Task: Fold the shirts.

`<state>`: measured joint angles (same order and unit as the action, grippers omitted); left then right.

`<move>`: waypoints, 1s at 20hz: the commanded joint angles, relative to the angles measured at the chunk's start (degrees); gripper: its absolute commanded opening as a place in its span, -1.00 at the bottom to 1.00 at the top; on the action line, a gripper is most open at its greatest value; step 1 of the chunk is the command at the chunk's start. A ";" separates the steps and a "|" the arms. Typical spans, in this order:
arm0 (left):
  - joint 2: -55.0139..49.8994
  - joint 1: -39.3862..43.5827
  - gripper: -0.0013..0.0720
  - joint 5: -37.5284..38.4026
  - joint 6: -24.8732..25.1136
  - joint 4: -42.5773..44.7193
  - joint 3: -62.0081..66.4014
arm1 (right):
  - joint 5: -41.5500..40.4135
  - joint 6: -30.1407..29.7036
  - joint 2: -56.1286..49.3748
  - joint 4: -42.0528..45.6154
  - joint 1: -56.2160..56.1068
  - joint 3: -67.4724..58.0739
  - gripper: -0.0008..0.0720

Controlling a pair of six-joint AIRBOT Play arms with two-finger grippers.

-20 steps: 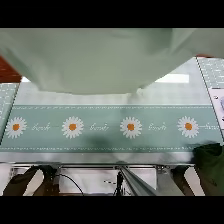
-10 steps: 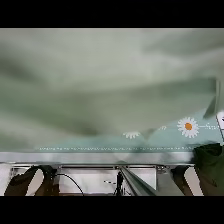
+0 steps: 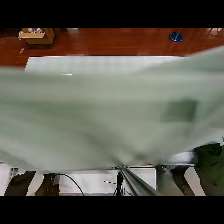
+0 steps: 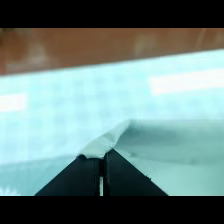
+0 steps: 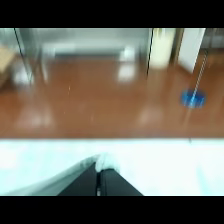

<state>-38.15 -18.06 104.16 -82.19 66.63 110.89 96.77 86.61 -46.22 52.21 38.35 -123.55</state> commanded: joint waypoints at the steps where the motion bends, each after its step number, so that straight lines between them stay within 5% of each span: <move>1: -0.24 0.02 -0.91 -0.11 1.16 2.40 -16.28 | 3.61 -0.50 -5.03 -0.17 0.00 7.32 -0.91; 6: -6.73 0.33 -0.91 -13.27 4.26 -0.79 -32.35 | 3.10 -0.85 -17.35 -1.99 -0.17 19.41 -0.91; 9: -16.28 3.08 -0.91 -20.26 6.32 -2.19 -32.15 | 1.40 -1.20 -25.75 5.18 -7.63 19.65 -0.90; 15: -33.81 5.88 -0.91 -32.22 9.79 -2.16 -29.97 | -22.29 -2.16 -38.38 12.79 -21.59 19.65 -0.90; 20: -43.78 5.97 -0.91 -46.75 11.30 -6.93 -25.90 | -28.85 -5.03 -48.39 12.63 -24.83 19.65 -0.90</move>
<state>-76.36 -12.32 67.16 -72.10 63.26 83.20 73.73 83.83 -89.27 64.25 15.81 -103.92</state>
